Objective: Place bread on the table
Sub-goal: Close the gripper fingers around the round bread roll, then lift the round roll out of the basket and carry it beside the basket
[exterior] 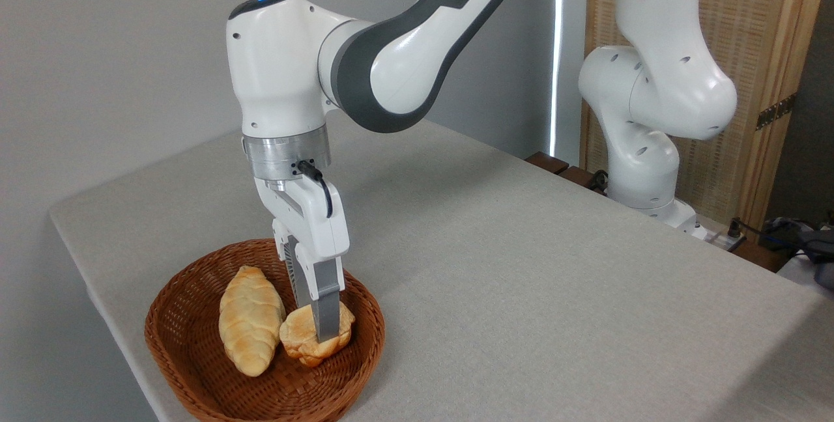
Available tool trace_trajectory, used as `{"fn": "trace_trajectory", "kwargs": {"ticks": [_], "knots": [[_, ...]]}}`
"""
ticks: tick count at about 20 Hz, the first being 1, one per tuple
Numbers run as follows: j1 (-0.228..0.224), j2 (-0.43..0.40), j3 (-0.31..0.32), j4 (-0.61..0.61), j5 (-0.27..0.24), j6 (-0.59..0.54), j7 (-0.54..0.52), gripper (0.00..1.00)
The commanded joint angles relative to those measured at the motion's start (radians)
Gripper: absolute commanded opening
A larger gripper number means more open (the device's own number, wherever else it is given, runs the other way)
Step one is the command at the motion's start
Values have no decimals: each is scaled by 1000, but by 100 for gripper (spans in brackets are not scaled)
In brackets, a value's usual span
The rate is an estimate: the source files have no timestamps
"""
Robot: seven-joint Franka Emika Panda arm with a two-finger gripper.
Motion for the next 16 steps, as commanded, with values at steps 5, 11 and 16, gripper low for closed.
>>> {"fn": "trace_trajectory", "kwargs": {"ticks": [5,11,16], "knots": [[3,-17,11,33,5,7,-4,46],[6,-89,12,57,-63,-21,-13,50],[6,-175,12,47,-107,-234,-7,51]]}}
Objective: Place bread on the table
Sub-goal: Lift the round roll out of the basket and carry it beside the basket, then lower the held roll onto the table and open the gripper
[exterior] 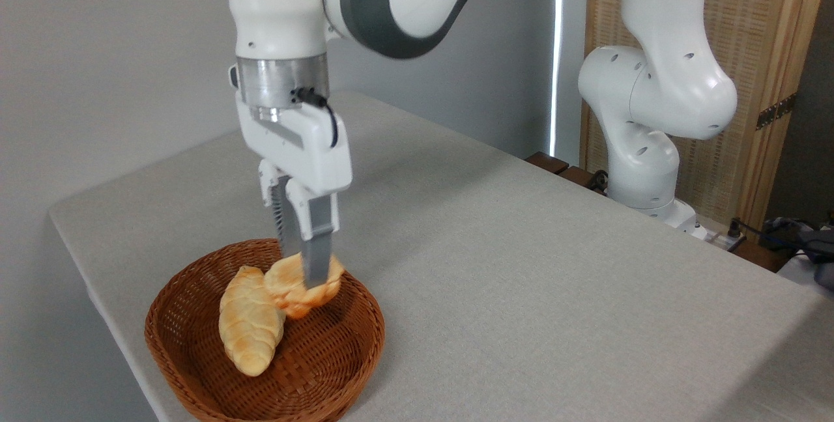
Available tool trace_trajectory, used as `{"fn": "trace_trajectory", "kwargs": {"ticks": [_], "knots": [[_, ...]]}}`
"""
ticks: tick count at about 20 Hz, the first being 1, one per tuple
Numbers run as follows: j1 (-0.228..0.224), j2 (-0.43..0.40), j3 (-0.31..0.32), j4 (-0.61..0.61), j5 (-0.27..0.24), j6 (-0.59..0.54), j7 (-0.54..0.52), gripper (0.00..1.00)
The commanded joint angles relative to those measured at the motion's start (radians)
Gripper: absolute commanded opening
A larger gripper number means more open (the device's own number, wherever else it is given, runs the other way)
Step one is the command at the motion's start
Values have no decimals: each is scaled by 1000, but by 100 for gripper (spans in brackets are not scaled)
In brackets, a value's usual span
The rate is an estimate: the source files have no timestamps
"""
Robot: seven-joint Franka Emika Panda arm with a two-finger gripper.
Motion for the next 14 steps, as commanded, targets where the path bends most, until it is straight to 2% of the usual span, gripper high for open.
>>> {"fn": "trace_trajectory", "kwargs": {"ticks": [1,4,8,10,11,13,14], "knots": [[-2,-78,6,-23,-34,-134,-4,51],[-4,-121,8,-49,-75,-223,-4,52],[-5,-184,8,-158,-82,-258,-3,60],[-7,-206,6,-219,-82,-257,-1,60],[-8,-209,5,-236,-82,-257,-1,68],[-12,-206,-3,-253,-82,-244,-1,96],[-16,-198,-4,-255,-83,-237,3,100]]}}
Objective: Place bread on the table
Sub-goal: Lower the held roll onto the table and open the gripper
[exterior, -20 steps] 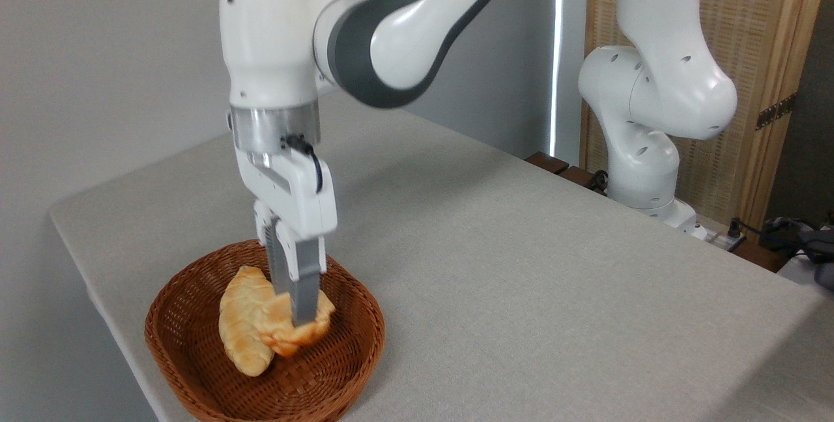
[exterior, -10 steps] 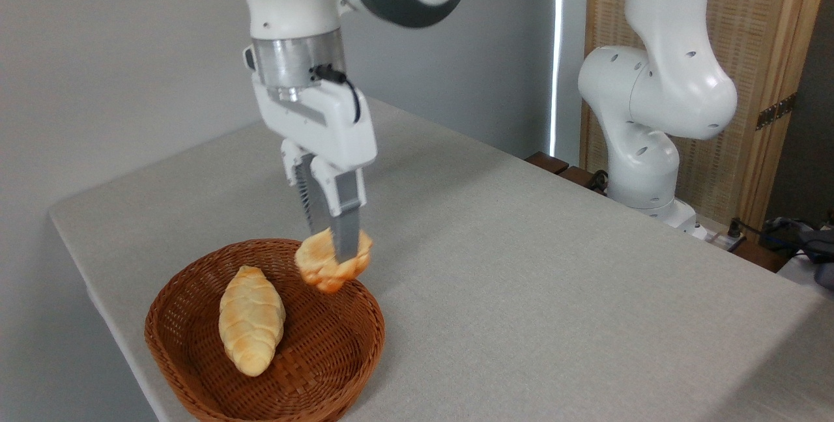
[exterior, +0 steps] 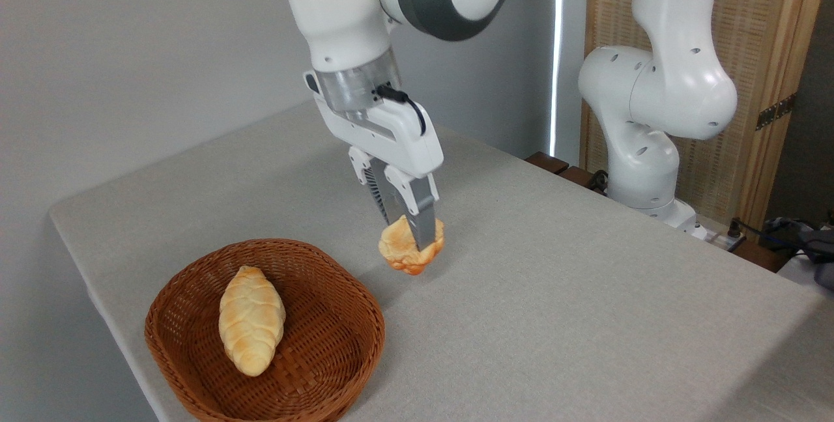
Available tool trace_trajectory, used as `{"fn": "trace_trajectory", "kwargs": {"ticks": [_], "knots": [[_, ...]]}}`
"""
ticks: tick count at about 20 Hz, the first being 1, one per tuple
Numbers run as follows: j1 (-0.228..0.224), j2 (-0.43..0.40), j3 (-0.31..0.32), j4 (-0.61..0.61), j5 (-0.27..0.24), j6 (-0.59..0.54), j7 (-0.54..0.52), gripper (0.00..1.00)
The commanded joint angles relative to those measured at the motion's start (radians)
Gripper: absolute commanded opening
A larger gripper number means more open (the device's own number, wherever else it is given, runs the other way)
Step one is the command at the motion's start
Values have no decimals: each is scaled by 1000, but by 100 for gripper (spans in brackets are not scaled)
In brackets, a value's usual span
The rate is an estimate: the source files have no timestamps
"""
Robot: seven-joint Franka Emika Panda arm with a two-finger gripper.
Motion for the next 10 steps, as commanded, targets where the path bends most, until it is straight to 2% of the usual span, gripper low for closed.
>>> {"fn": "trace_trajectory", "kwargs": {"ticks": [1,2,3,10], "knots": [[-15,-9,0,-39,-37,32,9,100],[-17,8,1,-39,-66,55,12,100],[-18,14,1,-39,-71,66,12,100],[-23,28,1,-37,-69,109,28,100]]}}
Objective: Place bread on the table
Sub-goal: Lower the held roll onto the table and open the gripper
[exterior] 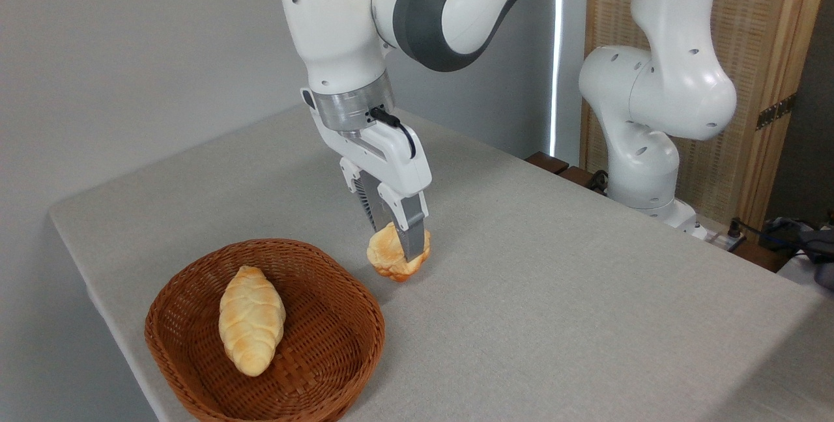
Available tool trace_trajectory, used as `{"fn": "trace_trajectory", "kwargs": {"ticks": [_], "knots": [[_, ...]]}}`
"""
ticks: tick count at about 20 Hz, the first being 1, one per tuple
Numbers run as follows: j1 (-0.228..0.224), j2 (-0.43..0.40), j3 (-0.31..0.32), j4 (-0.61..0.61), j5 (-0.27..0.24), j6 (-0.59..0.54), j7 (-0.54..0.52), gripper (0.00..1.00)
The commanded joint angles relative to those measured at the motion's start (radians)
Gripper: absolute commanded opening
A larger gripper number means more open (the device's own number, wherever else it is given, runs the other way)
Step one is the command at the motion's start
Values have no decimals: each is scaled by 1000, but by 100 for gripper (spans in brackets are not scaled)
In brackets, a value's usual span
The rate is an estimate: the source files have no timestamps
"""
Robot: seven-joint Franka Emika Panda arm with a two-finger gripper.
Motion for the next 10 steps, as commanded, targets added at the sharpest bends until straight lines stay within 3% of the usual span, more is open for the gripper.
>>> {"fn": "trace_trajectory", "kwargs": {"ticks": [1,10], "knots": [[-4,1,3,-3,-18,20,20,100],[-4,5,11,42,-16,21,18,100]]}}
